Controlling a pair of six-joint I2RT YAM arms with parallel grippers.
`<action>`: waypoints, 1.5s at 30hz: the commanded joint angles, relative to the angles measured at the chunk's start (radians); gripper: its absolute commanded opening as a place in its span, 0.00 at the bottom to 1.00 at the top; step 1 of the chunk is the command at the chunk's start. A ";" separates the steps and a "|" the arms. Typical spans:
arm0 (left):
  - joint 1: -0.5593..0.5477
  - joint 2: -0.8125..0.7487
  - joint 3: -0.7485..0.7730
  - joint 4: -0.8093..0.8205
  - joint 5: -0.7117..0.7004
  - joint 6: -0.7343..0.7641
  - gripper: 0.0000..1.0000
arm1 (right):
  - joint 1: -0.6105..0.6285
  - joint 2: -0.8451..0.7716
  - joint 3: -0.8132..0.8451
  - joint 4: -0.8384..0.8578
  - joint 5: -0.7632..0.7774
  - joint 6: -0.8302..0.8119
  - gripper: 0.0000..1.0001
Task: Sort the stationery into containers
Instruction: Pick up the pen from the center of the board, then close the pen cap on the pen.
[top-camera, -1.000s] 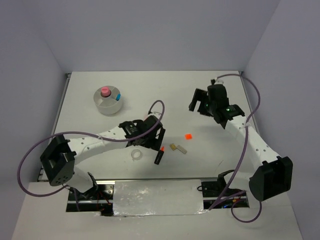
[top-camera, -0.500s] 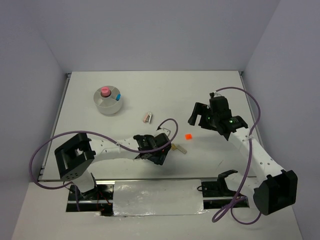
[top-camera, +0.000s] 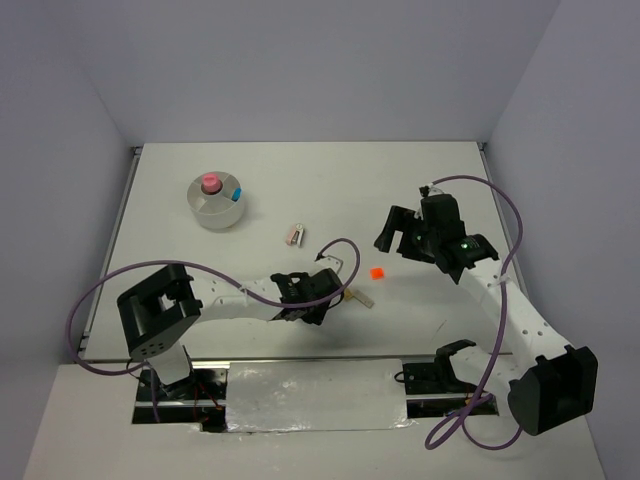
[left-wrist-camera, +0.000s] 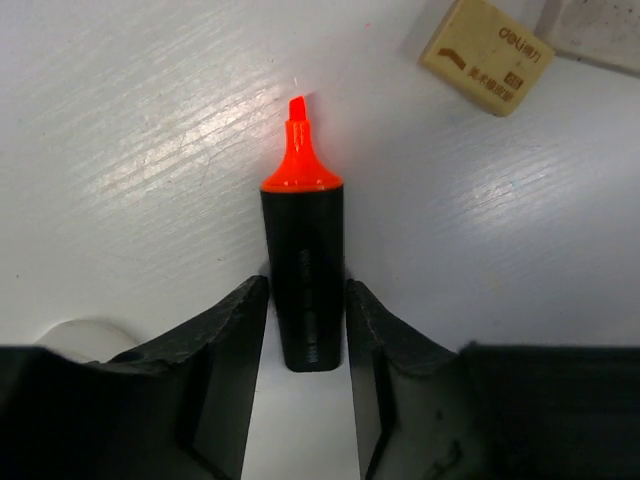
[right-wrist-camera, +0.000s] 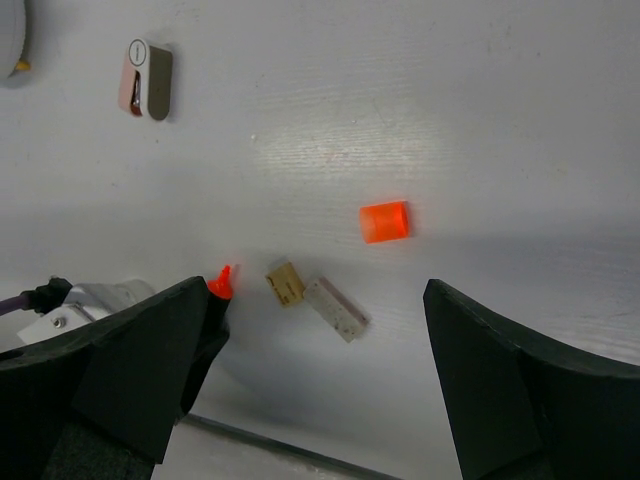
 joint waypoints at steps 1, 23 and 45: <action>-0.008 0.036 -0.022 0.034 0.018 0.012 0.48 | -0.004 -0.029 0.006 -0.004 -0.008 0.014 0.96; -0.009 -0.518 0.013 -0.127 -0.069 0.120 0.00 | 0.214 0.268 0.059 -0.298 0.500 0.885 1.00; -0.009 -0.745 -0.022 -0.191 0.037 0.166 0.00 | 0.242 0.705 0.231 -0.340 0.498 1.168 0.71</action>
